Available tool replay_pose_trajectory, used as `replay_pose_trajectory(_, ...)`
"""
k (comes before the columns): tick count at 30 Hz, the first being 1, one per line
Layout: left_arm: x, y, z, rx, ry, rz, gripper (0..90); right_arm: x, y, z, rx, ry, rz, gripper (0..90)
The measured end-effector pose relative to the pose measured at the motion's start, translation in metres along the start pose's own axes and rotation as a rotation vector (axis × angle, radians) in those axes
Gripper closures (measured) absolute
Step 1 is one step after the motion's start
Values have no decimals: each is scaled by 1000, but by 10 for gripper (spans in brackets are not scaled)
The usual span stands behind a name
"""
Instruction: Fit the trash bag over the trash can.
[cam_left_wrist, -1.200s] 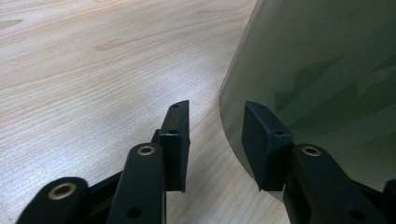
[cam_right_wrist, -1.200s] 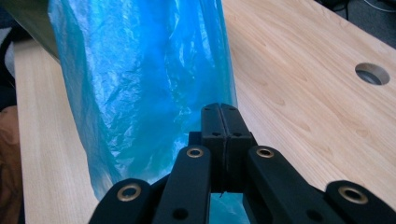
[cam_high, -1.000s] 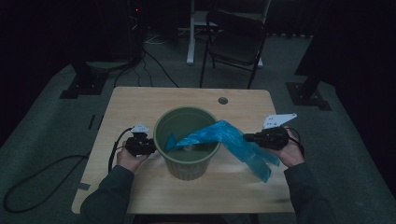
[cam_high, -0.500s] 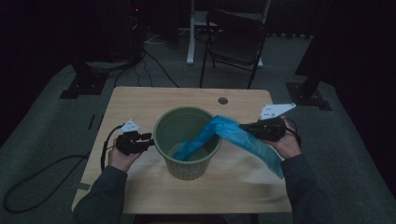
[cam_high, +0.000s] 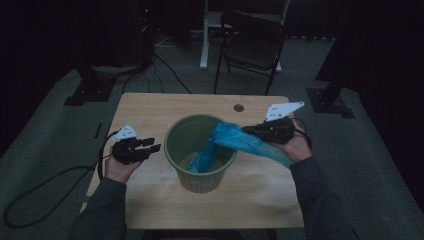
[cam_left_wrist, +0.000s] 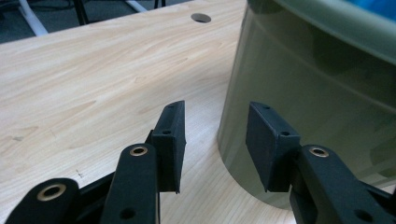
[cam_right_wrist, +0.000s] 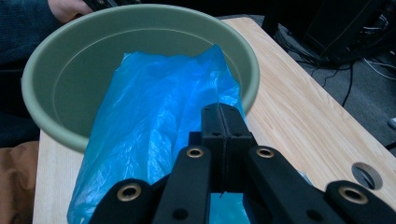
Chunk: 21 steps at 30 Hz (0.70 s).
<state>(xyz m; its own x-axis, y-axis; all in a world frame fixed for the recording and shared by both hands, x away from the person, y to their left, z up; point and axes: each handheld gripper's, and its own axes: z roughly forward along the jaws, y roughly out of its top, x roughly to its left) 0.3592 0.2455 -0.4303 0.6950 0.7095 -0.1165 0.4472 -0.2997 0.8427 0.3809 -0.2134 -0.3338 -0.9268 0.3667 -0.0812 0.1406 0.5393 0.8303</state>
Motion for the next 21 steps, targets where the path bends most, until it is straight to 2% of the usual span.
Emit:
replay_pose_trajectory(5,-1,5,-2,11,-13,10,577,1,6,9,15,11,-12,900)
replay_pose_trajectory(6,-2,8,-4,17,-13,27,577,1,6,10,21,11,-13,900)
replay_pose_trajectory(16,-13,25,-10,-19,-15,83,584,2,11,19,34,27,-24,900)
replay_pose_trajectory(21,-17,35,-10,-14,-16,113,590,3,15,24,46,36,-38,900)
